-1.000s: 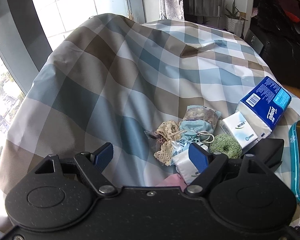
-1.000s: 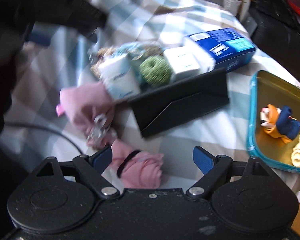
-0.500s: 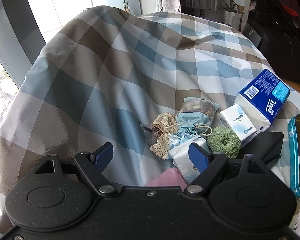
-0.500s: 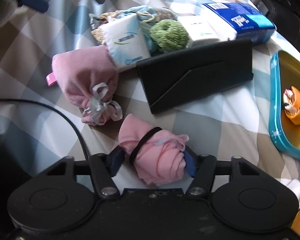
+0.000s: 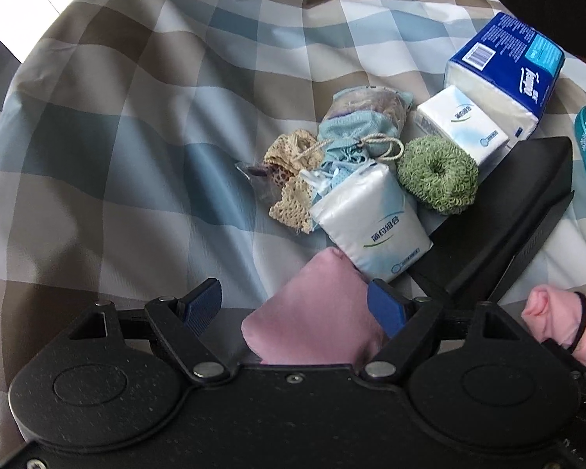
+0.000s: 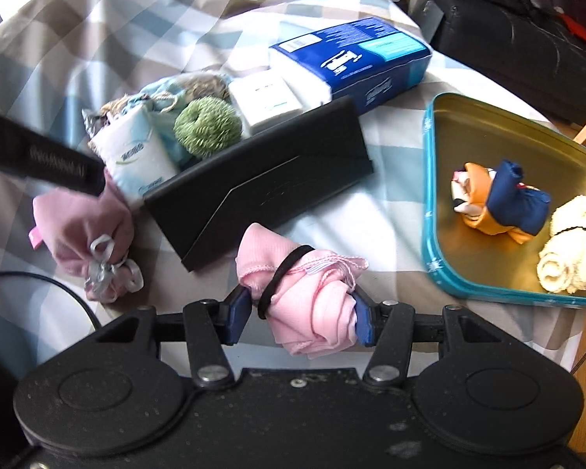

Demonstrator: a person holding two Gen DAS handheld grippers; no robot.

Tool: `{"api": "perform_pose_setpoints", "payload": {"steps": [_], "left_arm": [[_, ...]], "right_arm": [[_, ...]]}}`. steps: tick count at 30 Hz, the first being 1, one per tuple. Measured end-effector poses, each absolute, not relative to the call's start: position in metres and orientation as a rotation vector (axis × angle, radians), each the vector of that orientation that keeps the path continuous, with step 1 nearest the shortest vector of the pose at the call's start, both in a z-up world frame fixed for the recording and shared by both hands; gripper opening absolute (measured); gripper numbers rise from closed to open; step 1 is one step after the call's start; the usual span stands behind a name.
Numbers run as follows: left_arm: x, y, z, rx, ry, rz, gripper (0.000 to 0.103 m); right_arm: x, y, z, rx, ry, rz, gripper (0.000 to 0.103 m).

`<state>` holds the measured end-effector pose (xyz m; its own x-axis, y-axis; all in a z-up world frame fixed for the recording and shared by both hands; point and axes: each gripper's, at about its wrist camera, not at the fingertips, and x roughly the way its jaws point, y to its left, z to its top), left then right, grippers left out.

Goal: Organize soft objects
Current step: 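Grasp the pink drawstring pouch with the left gripper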

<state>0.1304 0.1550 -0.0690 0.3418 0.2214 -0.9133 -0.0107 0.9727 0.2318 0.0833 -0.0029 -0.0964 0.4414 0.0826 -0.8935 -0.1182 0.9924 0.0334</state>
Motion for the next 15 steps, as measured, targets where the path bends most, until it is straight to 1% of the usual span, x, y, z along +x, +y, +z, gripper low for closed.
{"api": "perform_pose_setpoints", "payload": {"steps": [6, 10, 13, 15], "left_arm": [[0.130, 0.147, -0.082, 0.229, 1.281, 0.101, 0.078], [0.129, 0.147, -0.082, 0.209, 1.282, 0.090, 0.078], [0.136, 0.148, -0.096, 0.214, 1.354, 0.087, 0.079], [0.135, 0.140, -0.103, 0.268, 1.368, 0.086, 0.079]], "right_arm": [[0.082, -0.007, -0.088, -0.029, 1.089, 0.121, 0.053], [0.083, -0.009, -0.085, -0.021, 1.083, 0.115, 0.053], [0.084, -0.010, -0.086, -0.015, 1.085, 0.110, 0.053], [0.083, -0.010, -0.085, -0.014, 1.084, 0.110, 0.053]]}}
